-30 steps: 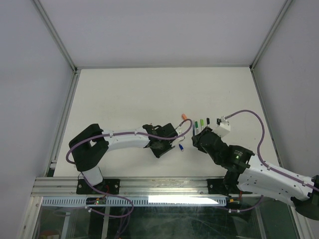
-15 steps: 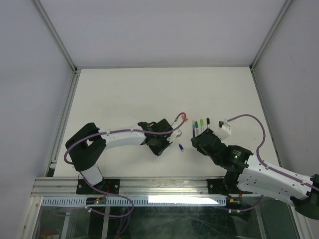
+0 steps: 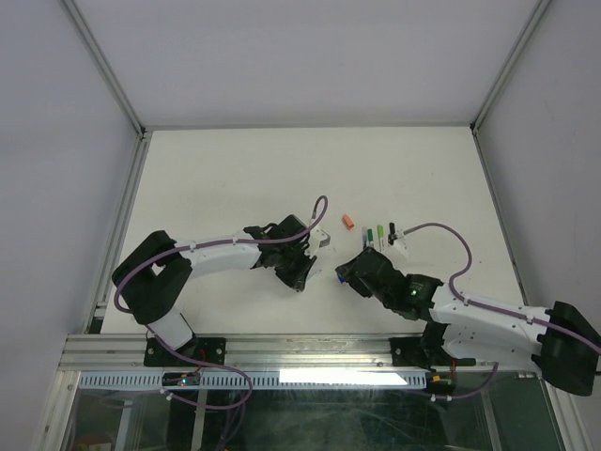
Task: Insert the pens into the pen caps
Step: Pick up the pen from the center of the board.
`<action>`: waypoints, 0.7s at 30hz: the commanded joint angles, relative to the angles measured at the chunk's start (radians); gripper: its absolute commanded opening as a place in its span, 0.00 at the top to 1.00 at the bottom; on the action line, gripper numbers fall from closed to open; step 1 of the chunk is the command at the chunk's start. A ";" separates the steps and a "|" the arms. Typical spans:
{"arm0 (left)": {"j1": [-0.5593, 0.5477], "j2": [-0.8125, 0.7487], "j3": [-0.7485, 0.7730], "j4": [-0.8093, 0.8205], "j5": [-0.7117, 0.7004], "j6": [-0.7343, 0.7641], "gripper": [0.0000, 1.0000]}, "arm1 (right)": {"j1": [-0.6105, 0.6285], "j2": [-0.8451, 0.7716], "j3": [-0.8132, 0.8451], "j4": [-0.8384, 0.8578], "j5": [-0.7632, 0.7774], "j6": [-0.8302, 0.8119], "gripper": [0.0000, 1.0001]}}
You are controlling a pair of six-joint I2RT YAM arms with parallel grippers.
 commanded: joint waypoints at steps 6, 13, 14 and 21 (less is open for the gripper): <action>0.013 -0.061 0.000 0.084 0.095 -0.033 0.90 | -0.002 0.183 0.003 0.302 -0.055 0.110 0.59; 0.021 -0.078 -0.009 0.130 0.139 -0.078 0.89 | -0.002 0.303 0.011 0.415 -0.118 0.130 0.59; 0.022 -0.079 -0.011 0.134 0.141 -0.082 0.89 | -0.002 0.314 0.013 0.425 -0.123 0.131 0.59; 0.022 -0.083 -0.011 0.157 0.141 -0.105 0.88 | -0.002 0.357 0.010 0.497 -0.183 0.141 0.62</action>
